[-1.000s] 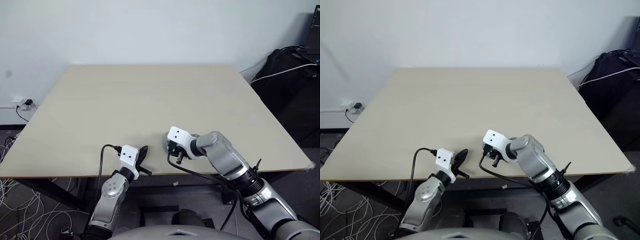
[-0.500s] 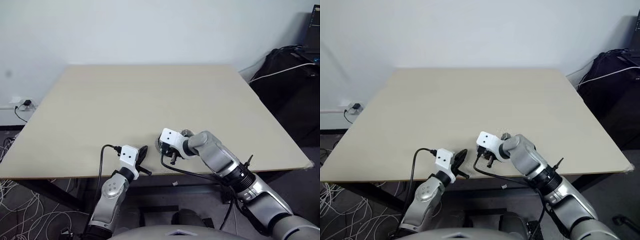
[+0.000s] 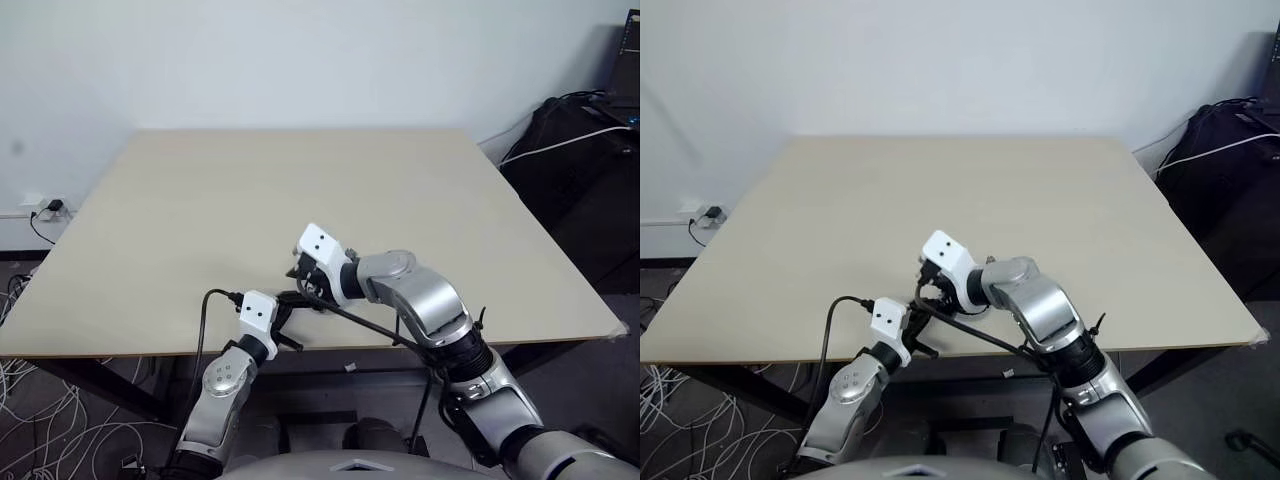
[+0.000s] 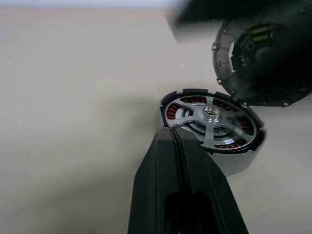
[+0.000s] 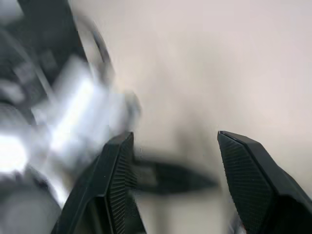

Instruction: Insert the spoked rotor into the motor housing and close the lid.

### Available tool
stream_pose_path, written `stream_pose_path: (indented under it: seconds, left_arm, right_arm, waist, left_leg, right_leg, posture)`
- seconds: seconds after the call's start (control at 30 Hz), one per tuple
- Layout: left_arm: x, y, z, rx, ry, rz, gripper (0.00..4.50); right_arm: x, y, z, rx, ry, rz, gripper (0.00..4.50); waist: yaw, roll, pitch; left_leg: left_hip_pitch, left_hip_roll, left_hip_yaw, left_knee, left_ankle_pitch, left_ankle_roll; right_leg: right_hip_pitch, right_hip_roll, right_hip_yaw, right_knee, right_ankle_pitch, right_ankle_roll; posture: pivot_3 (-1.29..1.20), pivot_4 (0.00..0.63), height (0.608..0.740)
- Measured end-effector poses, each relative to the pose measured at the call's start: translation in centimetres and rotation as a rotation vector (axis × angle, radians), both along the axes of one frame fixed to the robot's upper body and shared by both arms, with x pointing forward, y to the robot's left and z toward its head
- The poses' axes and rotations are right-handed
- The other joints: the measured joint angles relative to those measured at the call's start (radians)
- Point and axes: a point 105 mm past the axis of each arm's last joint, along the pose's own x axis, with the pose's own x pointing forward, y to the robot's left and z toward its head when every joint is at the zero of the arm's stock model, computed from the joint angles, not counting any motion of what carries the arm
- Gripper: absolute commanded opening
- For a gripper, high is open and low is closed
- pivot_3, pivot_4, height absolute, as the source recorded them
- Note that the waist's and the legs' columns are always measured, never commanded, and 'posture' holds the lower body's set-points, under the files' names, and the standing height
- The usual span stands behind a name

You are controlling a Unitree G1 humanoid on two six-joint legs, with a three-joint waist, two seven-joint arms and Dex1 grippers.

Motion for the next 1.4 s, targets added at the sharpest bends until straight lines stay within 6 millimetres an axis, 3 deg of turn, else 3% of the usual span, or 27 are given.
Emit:
stream_pose_path:
  seconds: [0.13, 0.23, 0.3, 0.4, 0.5, 0.63, 0.77, 0.83, 0.93, 1.13, 1.4]
  left_arm:
    - [0.0, 0.0, 0.0, 0.001, 0.001, -0.005, 0.0]
    - [0.0, 0.0, 0.0, 0.003, 0.0, -0.006, 0.0]
    - [0.1, 0.0, 0.1, 0.004, -0.003, -0.008, 0.0]
    - [0.2, 0.1, 0.1, 0.007, -0.004, -0.011, 0.0]
    - [0.2, 0.1, 0.1, 0.008, -0.003, -0.012, 0.0]
    - [0.2, 0.0, 0.1, 0.008, -0.003, -0.014, 0.0]
    - [0.0, 0.2, -0.1, 0.016, 0.002, -0.006, 0.0]
    - [0.0, 0.3, -0.1, 0.025, -0.003, -0.008, 0.0]
    - [-0.1, 0.2, -0.1, 0.03, -0.008, -0.019, 0.0]
    - [-0.3, 0.0, -0.2, 0.045, -0.008, -0.059, 0.0]
    - [-0.4, -0.2, -0.2, 0.055, -0.009, -0.086, 0.0]
  right_arm:
    - [2.2, -0.9, 2.7, 0.061, -0.118, -0.133, 2.96]
    - [4.5, -3.4, 4.0, 0.014, -0.275, -0.289, 2.96]
    - [5.8, -5.5, 4.4, -0.072, -0.402, -0.38, 2.96]
    - [7.7, -9.4, 4.6, -0.331, -0.68, -0.476, 2.38]
    - [8.0, -12.4, 3.2, -0.508, -0.764, -0.491, 1.43]
    - [6.5, -14.7, -0.6, -0.689, -0.728, -0.368, 0.13]
    - [3.3, -16.9, -5.5, -0.8, -0.579, -0.253, 0.02]
    - [2.0, -17.0, -7.3, -0.788, -0.502, -0.246, 0.02]
    - [1.2, -15.9, -7.9, -0.723, -0.467, -0.273, 0.02]
    - [0.9, -13.6, -8.9, -0.576, -0.431, -0.431, 0.02]
    - [1.3, -11.8, -9.5, -0.508, -0.433, -0.548, 0.02]
  waist:
    - [0.001, 0.0, 0.0]
    - [0.0, 0.0, 0.0]
    - [0.0, 0.0, 0.0]
    - [0.0, 0.0, 0.0]
    - [0.0, 0.0, 0.0]
    - [0.0, 0.0, 0.0]
    - [0.005, -0.001, 0.001]
    - [0.001, -0.001, 0.001]
    - [-0.001, -0.002, 0.002]
    - [0.003, -0.002, 0.002]
    - [0.001, -0.002, 0.002]
  left_leg:
    - [0.0, -0.001, 0.0, 0.0, 0.0, 0.0]
    - [-0.001, -0.002, 0.001, 0.0, 0.0, 0.0]
    - [-0.001, -0.002, 0.001, 0.0, 0.0, 0.0]
    - [-0.002, -0.002, 0.002, -0.001, 0.0, 0.0]
    - [-0.001, -0.002, 0.002, -0.001, 0.0, 0.001]
    - [0.0, -0.001, 0.002, 0.0, 0.001, 0.003]
    - [0.0, -0.001, 0.001, 0.0, 0.001, 0.003]
    - [0.001, 0.0, 0.001, 0.001, 0.001, 0.003]
    - [0.002, 0.001, 0.001, 0.001, 0.001, 0.003]
    - [0.002, 0.002, 0.001, 0.001, 0.0, 0.002]
    - [0.002, 0.002, 0.002, 0.001, 0.0, 0.001]
  right_leg:
    - [0.0, -0.001, -0.001, 0.0, 0.0, 0.0]
    - [0.0, -0.002, -0.001, -0.001, 0.0, 0.0]
    - [0.0, -0.001, -0.001, -0.001, 0.0, 0.0]
    - [-0.001, -0.001, -0.001, -0.002, -0.001, -0.001]
    - [-0.001, -0.001, -0.002, -0.003, -0.001, -0.001]
    - [0.001, 0.001, -0.003, -0.003, -0.001, -0.001]
    - [0.003, 0.001, -0.004, -0.004, -0.002, 0.001]
    - [0.003, 0.002, -0.003, -0.003, -0.002, 0.001]
    - [0.004, 0.004, -0.003, -0.002, -0.003, 0.003]
    - [0.004, 0.005, -0.004, -0.001, -0.005, 0.006]
    - [0.004, 0.005, -0.003, -0.002, -0.002, 0.002]
  posture:
    - [0.0, 0.0, 0.74]
    - [0.0, 0.0, 0.74]
    - [0.0, 0.0, 0.74]
    - [0.0, 0.0, 0.74]
    - [0.0, 0.0, 0.74]
    - [0.0, 0.0, 0.74]
    - [0.0, 0.0, 0.74]
    - [0.0, 0.0, 0.74]
    - [0.0, 0.0, 0.74]
    - [0.0, 0.0, 0.74]
    - [0.0, 0.0, 0.74]
